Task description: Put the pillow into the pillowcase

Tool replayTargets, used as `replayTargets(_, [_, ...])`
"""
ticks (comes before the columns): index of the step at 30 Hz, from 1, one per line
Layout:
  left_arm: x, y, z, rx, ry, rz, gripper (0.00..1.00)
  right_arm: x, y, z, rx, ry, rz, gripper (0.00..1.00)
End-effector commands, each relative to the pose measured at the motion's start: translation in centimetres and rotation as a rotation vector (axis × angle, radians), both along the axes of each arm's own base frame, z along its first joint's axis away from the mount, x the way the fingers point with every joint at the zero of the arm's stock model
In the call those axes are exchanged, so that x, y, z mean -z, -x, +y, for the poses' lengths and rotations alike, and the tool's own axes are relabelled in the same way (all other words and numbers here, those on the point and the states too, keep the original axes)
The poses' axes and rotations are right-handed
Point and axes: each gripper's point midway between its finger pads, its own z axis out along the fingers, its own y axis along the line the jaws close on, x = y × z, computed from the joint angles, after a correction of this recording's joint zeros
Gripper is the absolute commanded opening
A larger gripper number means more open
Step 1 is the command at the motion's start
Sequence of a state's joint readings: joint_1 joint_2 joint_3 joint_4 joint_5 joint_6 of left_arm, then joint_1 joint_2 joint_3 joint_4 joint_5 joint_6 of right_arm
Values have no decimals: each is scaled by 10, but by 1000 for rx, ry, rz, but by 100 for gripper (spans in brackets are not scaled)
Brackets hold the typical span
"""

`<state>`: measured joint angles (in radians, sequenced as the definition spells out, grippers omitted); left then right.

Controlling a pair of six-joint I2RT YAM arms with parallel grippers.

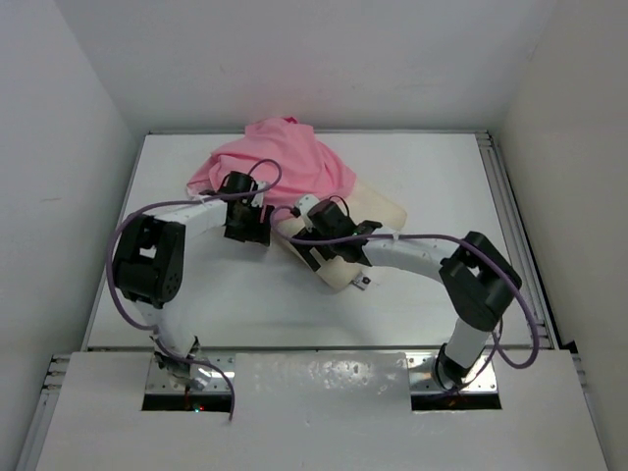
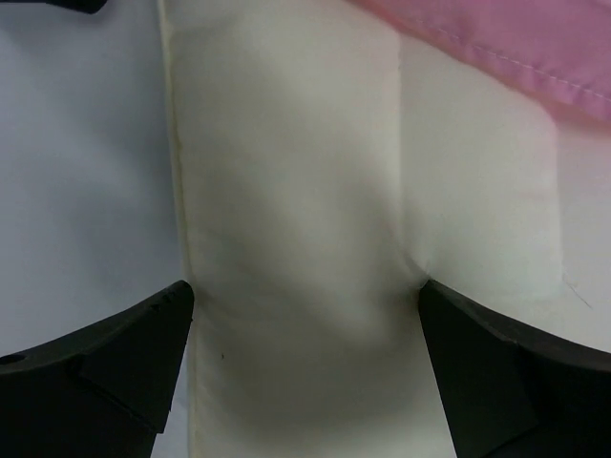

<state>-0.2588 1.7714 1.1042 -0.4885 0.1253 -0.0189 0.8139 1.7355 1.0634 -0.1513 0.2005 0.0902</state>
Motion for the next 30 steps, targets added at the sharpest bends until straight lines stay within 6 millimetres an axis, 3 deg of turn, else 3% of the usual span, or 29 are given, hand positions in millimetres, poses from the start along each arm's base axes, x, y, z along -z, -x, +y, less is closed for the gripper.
replayTargets(1, [-3,-46,2,-75,8,-140,59,6,-25,4,72,-5,-33,99])
replayTargets(3, [-2,-51,-3,-74,26,-155,44,17,-25,2,92,12,5,98])
replayTargets(4, [0,-55,-6,-70,32,-168,26,18,-27,4,97,0,21,94])
replayTargets(7, [-1,-58,-14,-37,47,-171,0,28,-20,14,61,-27,96,44])
replayTargets(8, [-4,-58,-17,-18,49,-179,0,30,-17,15,51,-27,118,9])
replayTargets(9, [-4,-54,-20,-1,51,-176,0,26,-18,23,32,-51,131,0])
replayTargets(11, [-15,-50,-25,70,51,-207,0,19,-20,30,16,-72,143,0])
replayTargets(14, [-33,-38,-41,204,79,-223,0,-19,-36,57,-3,-182,115,0])
replayTargets(15, [-34,-28,-43,243,80,-192,0,-45,-52,63,15,-243,75,0])
replayTargets(16, [-48,-27,-48,280,92,-213,0,-61,-56,72,27,-330,91,0])
replayTargets(17, [-53,-12,-58,368,115,-186,0,-81,-67,78,40,-414,63,0])
replayTargets(19, [-77,-2,-72,469,153,-203,0,-118,-88,76,120,-569,42,0])
replayTargets(20, [-86,16,-83,561,172,-183,0,-140,-102,73,171,-665,15,0])
replayTargets(22, [-102,29,-100,670,208,-185,0,-165,-120,69,230,-768,-50,0])
replayTargets(27, [-127,76,-121,869,338,-89,0,-186,-144,59,352,-885,-103,0])
replayTargets(30, [-152,99,-138,996,442,-84,0,-167,-151,65,408,-864,-78,0])
